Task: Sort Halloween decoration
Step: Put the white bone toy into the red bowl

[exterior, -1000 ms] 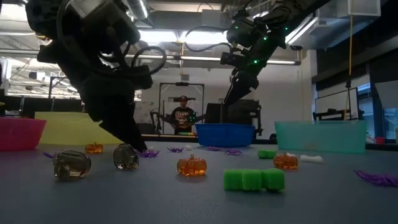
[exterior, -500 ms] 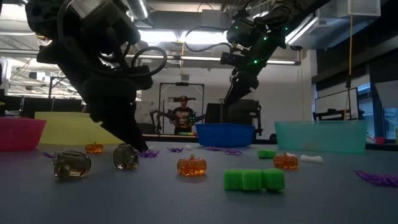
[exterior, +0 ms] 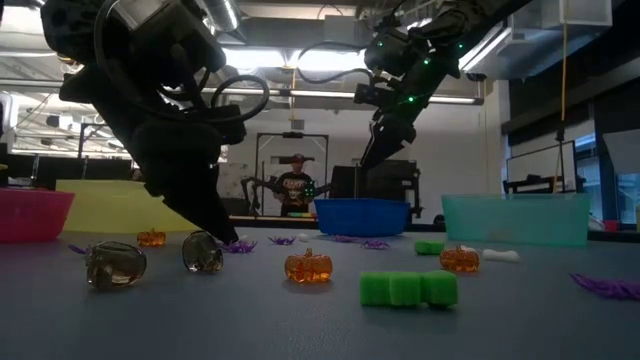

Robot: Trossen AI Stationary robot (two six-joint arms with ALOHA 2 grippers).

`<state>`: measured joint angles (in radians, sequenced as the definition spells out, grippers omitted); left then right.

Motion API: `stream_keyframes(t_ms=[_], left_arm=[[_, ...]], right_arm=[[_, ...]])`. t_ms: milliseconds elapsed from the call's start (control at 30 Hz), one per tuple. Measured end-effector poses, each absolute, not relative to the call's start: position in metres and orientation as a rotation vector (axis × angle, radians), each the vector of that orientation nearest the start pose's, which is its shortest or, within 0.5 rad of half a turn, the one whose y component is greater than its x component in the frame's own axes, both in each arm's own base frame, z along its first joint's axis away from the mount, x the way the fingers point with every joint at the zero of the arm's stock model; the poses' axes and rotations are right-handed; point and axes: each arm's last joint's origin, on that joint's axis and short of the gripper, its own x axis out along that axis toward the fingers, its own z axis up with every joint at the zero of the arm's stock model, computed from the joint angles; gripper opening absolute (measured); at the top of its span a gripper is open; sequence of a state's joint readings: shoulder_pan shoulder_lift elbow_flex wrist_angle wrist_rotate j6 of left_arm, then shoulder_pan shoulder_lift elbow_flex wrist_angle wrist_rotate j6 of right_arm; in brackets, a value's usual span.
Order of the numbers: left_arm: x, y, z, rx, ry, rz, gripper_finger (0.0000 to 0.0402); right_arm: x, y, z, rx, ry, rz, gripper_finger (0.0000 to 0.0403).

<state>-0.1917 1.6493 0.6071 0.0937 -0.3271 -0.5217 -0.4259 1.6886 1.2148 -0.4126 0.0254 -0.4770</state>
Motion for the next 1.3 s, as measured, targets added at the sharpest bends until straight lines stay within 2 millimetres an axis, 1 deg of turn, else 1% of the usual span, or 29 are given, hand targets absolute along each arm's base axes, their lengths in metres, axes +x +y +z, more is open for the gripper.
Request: stream_keyframes(t_ms=[367,900,1100,1233,1300], left_arm=[[0.268,-0.042,0.108,-0.239,0.855,0.360,0.0012],[0.267,-0.042,0.110,-0.244,0.854,0.353,0.0010],[0.265,-0.042,0.124,-0.259,0.811,0.340,0.0010],[0.262,-0.041,0.140,-0.276,0.764,0.327,0.0010],[0.257,-0.041,0.148,-0.287,0.770,0.305,0.0010]], right_arm=[[0.325,-0.148,0.232,-0.261,0.952,-0.203,0.0230],[0.325,-0.148,0.232,-0.261,0.952,-0.202,0.0230],[0.325,-0.148,0.232,-0.261,0.952,-0.203,0.0230],[0.325,-0.148,0.232,-0.261,0.952,-0.203,0.0230],[0.325,-0.148,0.232,-0.261,0.952,-0.203,0.0230]])
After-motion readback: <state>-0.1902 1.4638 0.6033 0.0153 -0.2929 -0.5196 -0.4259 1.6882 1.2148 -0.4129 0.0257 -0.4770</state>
